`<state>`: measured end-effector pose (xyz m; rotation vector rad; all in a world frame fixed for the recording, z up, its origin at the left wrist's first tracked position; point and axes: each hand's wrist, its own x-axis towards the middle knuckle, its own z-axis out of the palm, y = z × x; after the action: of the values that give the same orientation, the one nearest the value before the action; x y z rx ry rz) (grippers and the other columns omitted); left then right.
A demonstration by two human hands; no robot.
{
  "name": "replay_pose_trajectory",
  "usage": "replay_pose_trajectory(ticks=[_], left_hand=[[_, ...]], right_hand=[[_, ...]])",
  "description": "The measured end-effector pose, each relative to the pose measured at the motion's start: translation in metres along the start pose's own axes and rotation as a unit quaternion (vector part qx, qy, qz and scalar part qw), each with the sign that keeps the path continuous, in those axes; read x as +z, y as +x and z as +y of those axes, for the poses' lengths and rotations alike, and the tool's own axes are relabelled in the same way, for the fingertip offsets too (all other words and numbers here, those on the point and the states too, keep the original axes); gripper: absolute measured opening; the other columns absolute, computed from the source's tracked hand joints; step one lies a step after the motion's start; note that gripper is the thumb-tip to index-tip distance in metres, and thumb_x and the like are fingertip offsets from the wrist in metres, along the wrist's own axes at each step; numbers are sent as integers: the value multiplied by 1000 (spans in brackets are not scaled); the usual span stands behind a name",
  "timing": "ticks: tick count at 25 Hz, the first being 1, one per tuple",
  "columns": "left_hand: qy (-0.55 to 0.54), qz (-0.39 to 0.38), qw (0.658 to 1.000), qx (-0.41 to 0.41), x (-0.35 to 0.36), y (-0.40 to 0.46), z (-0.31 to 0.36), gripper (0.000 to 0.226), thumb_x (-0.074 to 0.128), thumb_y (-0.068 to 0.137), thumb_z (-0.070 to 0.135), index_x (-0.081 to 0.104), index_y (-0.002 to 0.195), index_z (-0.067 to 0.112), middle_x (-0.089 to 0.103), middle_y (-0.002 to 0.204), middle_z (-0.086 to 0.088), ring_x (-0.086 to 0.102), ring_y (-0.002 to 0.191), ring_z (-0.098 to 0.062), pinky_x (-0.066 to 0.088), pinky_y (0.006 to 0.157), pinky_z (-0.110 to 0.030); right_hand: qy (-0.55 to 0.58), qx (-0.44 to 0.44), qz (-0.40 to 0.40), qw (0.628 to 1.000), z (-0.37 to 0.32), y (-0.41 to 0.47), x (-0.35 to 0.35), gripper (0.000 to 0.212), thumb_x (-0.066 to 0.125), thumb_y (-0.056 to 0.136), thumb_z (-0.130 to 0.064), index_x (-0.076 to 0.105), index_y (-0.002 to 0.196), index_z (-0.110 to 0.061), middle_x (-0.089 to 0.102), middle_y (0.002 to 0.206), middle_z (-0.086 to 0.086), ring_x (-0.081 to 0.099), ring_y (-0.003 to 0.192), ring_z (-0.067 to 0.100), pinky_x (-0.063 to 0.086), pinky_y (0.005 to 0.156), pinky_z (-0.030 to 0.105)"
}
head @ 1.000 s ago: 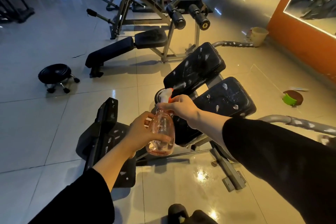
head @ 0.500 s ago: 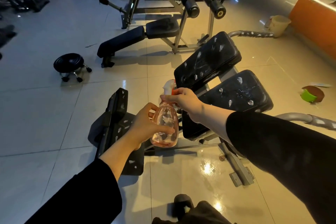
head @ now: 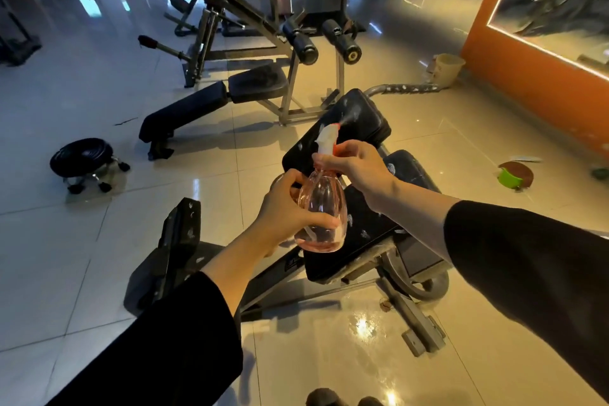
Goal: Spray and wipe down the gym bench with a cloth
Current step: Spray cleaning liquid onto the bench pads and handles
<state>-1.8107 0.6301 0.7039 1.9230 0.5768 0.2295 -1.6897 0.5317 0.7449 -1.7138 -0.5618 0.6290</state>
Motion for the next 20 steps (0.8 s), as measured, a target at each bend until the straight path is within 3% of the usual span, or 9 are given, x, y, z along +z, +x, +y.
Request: replay_pose_trajectory(ticks=[2,5,11,13,17,20], left_hand=[[-4,2,1000,1,6,3,0,70,89,60,35,43,112,34,52,115,11,55,101,-11,48,82,-24],[-17,0,1000,-2,9,0,-1,67,89,60,32,44,111,33,52,109,14,55,94,-6,46,74,-19],[-35,-16,999,-16,9,-18,-12,62,89,62,27,45,105,35,54,102,19,55,92,-3,44,69,-15],[-34,-32,999,-23,8,-29,-18,60,89,63,26,45,103,36,55,102,18,56,94,-3,45,71,-17],[-53,-35,997,-53,8,-64,-40,74,90,59,28,45,117,31,56,111,14,55,104,-7,48,84,-25],[-46,-6,996,-81,-1,-96,-61,75,91,58,26,45,118,28,55,107,14,55,101,-6,49,84,-27]], right_hand=[[-6,-1,-7,1000,-2,-1,-4,31,73,83,-30,62,100,-6,64,91,7,62,82,12,40,65,21],[-15,20,-22,999,1,-5,-5,39,70,86,-34,56,113,-9,62,101,6,59,87,12,39,64,21],[-17,28,-9,999,16,-20,5,41,72,84,-35,57,111,-8,63,96,5,60,86,11,42,69,23],[-22,42,-8,999,24,-27,10,40,72,83,-37,58,108,-7,64,94,5,61,86,11,42,68,23],[-26,63,-50,996,37,-46,27,26,74,82,-32,62,92,-10,68,97,11,64,85,13,43,66,21],[8,77,-96,992,56,-60,55,32,77,79,-29,60,100,-13,68,100,9,65,91,16,48,78,28]])
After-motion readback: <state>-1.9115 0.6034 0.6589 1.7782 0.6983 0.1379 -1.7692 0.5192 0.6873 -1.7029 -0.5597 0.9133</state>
